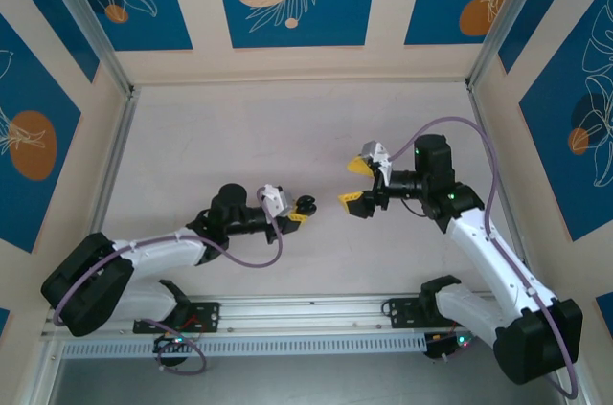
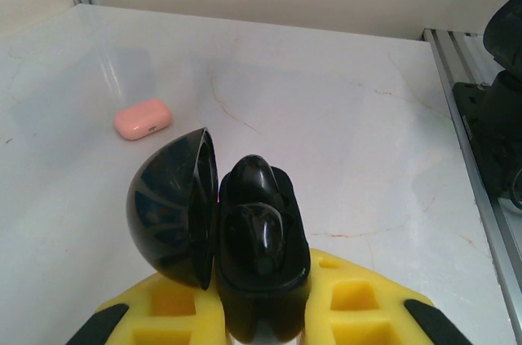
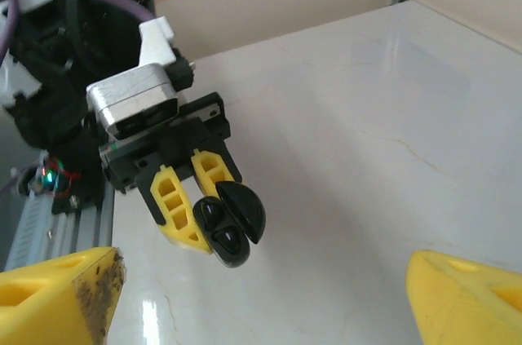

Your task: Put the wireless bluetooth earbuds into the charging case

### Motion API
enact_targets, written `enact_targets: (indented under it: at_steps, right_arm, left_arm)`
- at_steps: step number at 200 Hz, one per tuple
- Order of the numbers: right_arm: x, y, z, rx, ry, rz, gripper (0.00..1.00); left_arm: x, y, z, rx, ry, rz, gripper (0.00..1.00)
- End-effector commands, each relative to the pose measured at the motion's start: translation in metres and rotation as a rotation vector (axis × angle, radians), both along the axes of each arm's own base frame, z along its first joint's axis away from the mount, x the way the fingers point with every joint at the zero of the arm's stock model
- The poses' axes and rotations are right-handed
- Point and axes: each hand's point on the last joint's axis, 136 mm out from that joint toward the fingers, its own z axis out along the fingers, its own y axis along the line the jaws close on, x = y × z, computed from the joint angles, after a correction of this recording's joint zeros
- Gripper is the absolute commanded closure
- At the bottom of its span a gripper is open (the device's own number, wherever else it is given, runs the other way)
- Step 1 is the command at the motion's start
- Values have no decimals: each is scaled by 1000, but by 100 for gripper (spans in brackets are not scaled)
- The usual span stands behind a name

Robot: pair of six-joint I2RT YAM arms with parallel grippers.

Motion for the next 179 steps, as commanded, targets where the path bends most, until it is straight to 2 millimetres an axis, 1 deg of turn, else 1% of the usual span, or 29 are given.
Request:
enact_targets:
  at_steps: [1, 28, 53, 66, 126, 179]
  right_arm:
    - [-20, 5, -4, -63, -94, 161, 11]
    - [-21, 12, -20, -166, -153, 226, 12]
    - [-22, 20, -40, -285, -178, 289, 12]
    - [-21, 25, -45, -318, -192, 320, 12]
    - [-13, 48, -61, -379, -185, 423, 15]
    - [-16, 65, -78, -402, -155, 505, 18]
  left_arm:
    - [-10, -2, 3, 14, -28, -58, 89]
    - [-11, -2, 3, 21, -35, -64, 89]
    - [-11, -3, 3, 20, -34, -69, 88]
    - [-12, -3, 4, 17, -36, -71, 88]
    - [-12, -3, 5, 16, -43, -73, 89]
    - [-11, -3, 8, 10, -50, -71, 88]
